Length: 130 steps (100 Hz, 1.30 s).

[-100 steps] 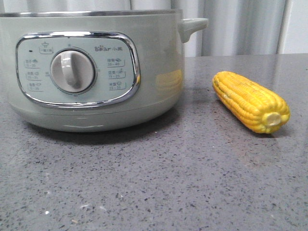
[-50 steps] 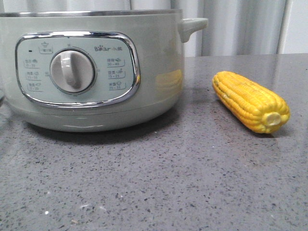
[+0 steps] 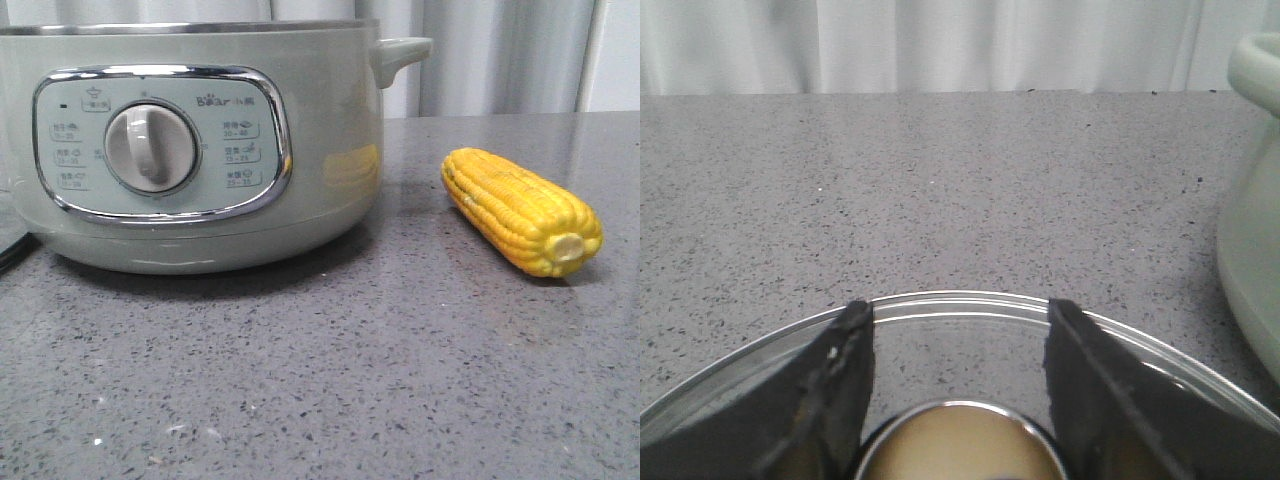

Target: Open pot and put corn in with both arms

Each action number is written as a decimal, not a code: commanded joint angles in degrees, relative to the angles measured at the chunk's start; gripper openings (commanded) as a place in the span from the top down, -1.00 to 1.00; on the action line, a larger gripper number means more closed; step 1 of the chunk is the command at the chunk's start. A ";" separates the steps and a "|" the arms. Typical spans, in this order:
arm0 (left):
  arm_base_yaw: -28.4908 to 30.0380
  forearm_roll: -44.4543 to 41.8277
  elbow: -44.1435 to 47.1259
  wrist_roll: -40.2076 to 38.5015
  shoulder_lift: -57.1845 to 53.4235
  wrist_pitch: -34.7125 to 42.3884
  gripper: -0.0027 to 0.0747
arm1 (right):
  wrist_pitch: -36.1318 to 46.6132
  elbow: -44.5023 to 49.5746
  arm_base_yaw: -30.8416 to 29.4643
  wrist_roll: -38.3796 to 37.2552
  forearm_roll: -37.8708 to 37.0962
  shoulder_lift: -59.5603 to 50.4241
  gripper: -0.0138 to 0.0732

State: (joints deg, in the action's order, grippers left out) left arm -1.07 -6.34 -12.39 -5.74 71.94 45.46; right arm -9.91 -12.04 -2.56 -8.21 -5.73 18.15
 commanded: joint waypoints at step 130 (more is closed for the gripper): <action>-0.33 -2.89 -9.93 -3.53 -33.21 -9.82 -0.02 | -30.01 -44.82 20.97 0.29 8.75 50.24 -0.08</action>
State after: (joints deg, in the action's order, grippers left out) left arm -1.07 -9.52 -19.22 -8.84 40.79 32.76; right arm -40.35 -52.36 18.31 -8.21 1.29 64.94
